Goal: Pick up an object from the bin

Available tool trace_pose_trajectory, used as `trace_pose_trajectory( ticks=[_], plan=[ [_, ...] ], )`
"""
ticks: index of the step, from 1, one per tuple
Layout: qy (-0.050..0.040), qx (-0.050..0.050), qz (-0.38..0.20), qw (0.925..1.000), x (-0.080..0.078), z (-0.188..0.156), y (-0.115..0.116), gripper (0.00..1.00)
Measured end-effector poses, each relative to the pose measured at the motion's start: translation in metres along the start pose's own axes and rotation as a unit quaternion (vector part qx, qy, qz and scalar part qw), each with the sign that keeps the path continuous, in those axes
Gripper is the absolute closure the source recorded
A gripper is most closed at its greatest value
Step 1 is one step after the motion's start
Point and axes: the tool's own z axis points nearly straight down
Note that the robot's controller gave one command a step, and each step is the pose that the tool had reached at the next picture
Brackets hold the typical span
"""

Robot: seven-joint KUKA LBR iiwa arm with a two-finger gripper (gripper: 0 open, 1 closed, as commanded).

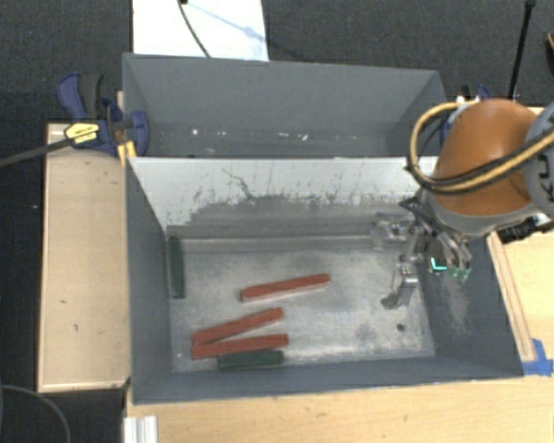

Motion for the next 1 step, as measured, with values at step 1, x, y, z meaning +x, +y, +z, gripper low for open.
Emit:
trace_pose_trajectory(
  ticks=[1],
  plan=[
    [-0.0024, -0.001, -0.066, 0.9978, -0.0421, 0.0959, 0.0852, 0.00]
  ],
)
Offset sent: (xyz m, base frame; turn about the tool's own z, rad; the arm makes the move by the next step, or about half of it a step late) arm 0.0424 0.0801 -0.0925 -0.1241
